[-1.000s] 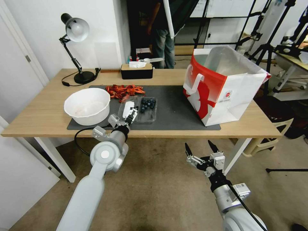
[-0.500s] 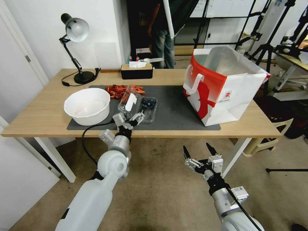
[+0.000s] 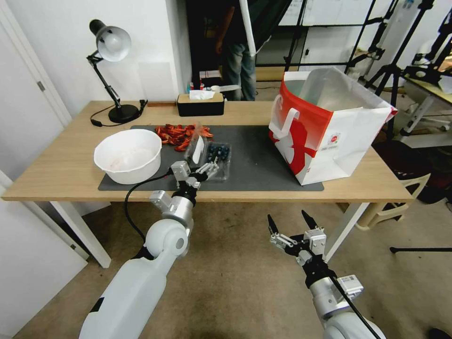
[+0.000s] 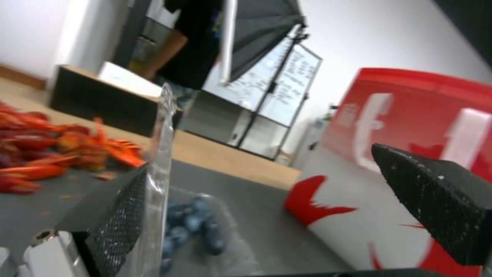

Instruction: Close the takeout container lid, then place the container into the takeout bag.

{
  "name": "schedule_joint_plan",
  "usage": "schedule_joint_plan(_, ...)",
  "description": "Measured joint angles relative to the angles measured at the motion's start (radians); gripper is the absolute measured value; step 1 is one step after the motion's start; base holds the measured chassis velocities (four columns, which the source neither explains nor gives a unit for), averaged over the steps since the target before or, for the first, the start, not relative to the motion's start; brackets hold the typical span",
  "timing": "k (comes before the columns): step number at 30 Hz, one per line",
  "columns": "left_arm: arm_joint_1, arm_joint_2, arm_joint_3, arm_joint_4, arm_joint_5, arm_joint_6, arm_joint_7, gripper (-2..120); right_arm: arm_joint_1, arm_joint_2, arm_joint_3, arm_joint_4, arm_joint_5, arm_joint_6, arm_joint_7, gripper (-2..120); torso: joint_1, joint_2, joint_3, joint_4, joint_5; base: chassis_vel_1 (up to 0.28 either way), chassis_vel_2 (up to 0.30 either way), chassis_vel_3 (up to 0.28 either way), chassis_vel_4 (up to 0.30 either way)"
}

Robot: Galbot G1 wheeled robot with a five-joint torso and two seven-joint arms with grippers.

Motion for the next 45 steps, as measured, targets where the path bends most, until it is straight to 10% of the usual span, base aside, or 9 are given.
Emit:
schedule_joint_plan(14,-0.094,0.0,0.06,0.016,-0.333,0.131,0.025,100,-0.004,-0.008,0.006,0.005,-0.003,0.004,0.006,100,0.0,0.0,0.0,-0.0002,0.0,0.0,0.0,0.0,0.0)
schedule_joint_plan(25,-0.157,-0.045,0.01,0.008,-0.656,0.335,-0.29,100,0.002,0.0,-0.001,0.001,-0.008,0.001,0.009,100,0.0,0.0,0.0,-0.0001,0.0,0.0,0.0,0.0,0.0)
schedule_joint_plan(38,-0.156,-0.038,0.018,0.006,-0.651,0.36,-0.339,52,0.08,-0.036,0.016,0.046,0.218,-0.096,-0.002,100,0.0,0.0,0.0,-0.0002,0.0,0.0,0.0,0.0,0.0)
schedule_joint_plan(45,-0.156,-0.035,0.024,0.008,-0.645,0.365,-0.339,24,0.256,-0.108,0.059,0.061,0.706,-0.261,0.059,100,0.0,0.0,0.0,-0.0001,0.0,0.0,0.0,0.0,0.0)
